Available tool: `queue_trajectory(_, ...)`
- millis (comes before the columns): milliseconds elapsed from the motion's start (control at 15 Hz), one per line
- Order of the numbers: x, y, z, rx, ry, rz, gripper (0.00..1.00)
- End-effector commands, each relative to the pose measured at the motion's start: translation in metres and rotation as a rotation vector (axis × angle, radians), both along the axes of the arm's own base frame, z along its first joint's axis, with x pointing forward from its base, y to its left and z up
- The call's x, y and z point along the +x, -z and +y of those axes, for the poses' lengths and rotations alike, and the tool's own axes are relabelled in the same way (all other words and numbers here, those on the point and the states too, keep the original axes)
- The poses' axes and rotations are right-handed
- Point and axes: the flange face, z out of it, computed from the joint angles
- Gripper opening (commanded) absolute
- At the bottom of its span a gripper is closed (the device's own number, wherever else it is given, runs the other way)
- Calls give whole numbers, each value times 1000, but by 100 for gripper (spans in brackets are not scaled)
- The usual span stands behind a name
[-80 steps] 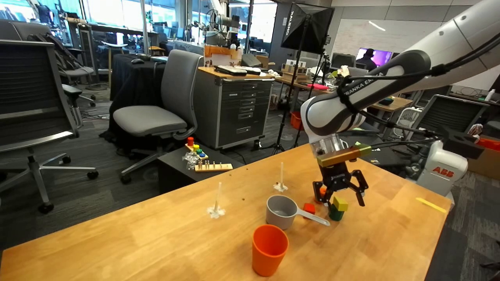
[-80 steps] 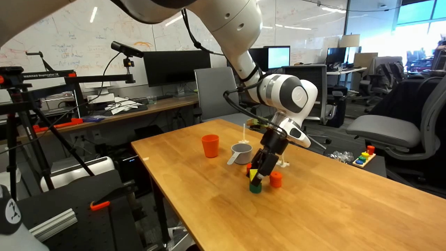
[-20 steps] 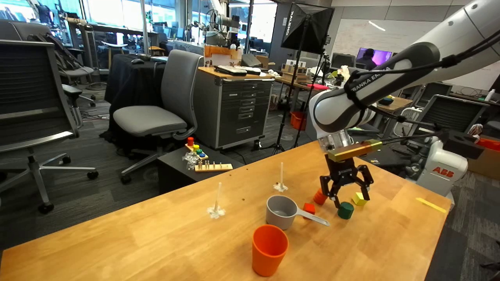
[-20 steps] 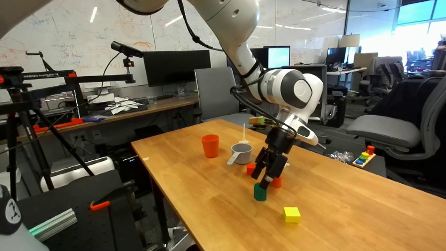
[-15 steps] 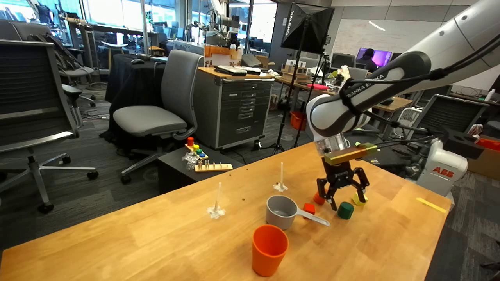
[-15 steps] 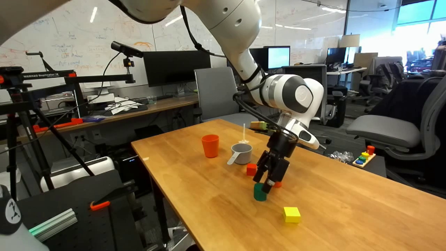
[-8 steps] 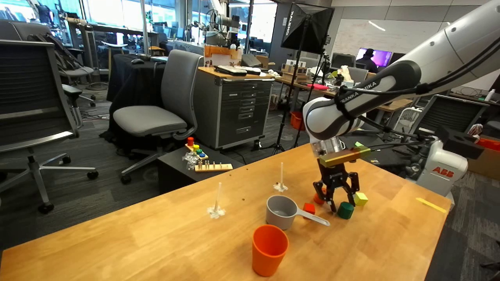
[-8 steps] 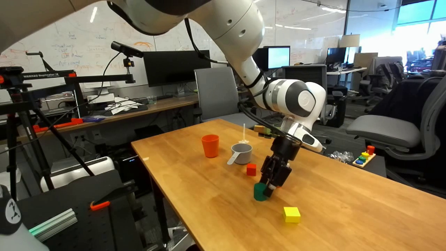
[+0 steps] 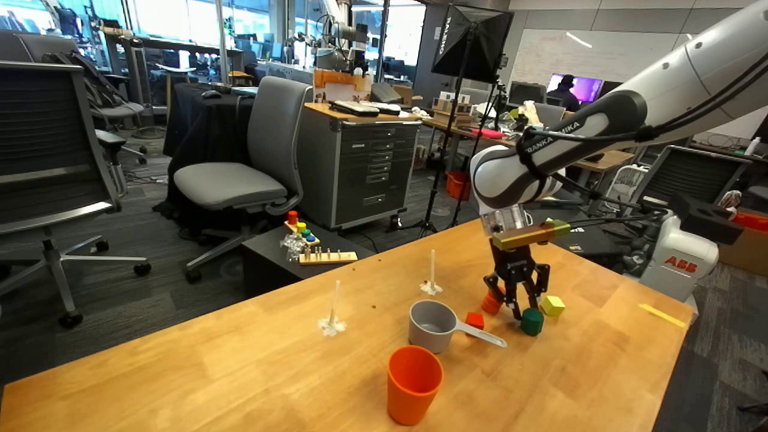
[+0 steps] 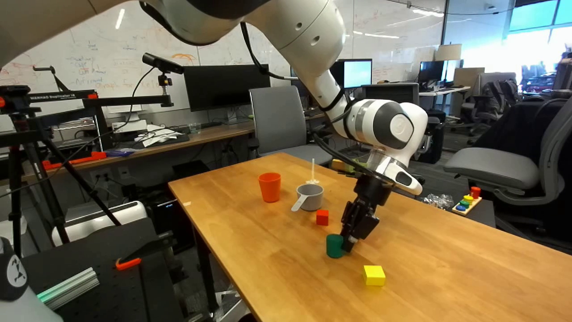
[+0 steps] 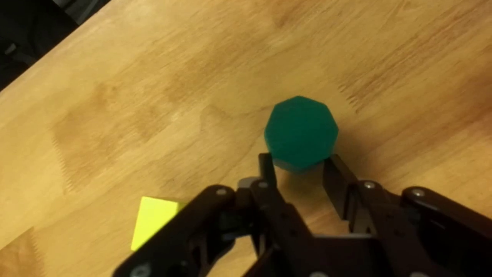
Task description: Remove the orange cup from the grey cup, then put the green, yellow, and orange blocks inside the grey cup
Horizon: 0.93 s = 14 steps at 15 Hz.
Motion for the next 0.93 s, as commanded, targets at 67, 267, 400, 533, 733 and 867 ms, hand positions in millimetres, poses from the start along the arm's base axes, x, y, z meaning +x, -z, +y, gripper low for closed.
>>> queue_trajectory(67,2,-8,-2,34,13,7,77)
queue_trajectory(267,2,-9,-2,40,20,4,99)
queue_trajectory(400,2,-9,-2,42,24,4,100)
queue_trajectory(533,1,-8,0,49,28,4,100)
queue_trajectory(733,1,-7,2,60,34,5,100)
queue_trajectory(867,0,-6,4,67,38,4,100)
